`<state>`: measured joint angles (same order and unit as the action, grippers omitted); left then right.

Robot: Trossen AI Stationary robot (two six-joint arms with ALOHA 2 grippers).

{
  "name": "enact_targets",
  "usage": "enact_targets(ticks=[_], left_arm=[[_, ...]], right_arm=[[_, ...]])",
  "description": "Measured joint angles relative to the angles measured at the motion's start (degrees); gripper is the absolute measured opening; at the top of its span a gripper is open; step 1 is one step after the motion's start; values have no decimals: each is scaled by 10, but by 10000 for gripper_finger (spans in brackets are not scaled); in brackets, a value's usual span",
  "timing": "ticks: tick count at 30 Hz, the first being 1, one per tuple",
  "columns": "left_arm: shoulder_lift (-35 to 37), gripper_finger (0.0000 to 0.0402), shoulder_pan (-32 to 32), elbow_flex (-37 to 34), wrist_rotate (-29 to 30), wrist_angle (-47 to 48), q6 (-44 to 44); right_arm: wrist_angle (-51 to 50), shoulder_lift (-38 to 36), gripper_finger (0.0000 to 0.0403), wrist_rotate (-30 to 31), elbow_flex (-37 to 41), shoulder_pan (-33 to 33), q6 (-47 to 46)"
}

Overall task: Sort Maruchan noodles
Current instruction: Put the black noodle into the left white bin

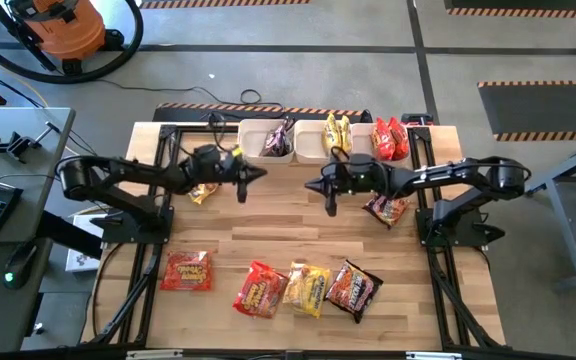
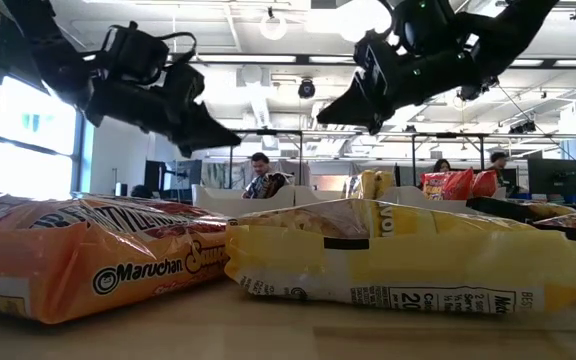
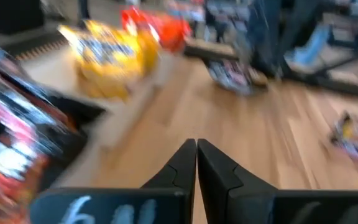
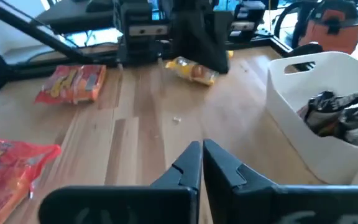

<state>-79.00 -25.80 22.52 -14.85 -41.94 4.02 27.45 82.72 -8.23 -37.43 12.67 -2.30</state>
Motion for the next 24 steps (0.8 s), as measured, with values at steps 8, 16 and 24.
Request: enact_targets(ticks=[8,16,24], left_arm=[[0,25,73,0,70,89,-27],[-6,63,152,0,37,140,-9],[-37,58,219,1,44,142,3]], right_arm=[[5,55,80,51,0,-46,-22],[2,73,132,39,0,-64,-51],[-101,67,101,-64,-1,-92,-95]])
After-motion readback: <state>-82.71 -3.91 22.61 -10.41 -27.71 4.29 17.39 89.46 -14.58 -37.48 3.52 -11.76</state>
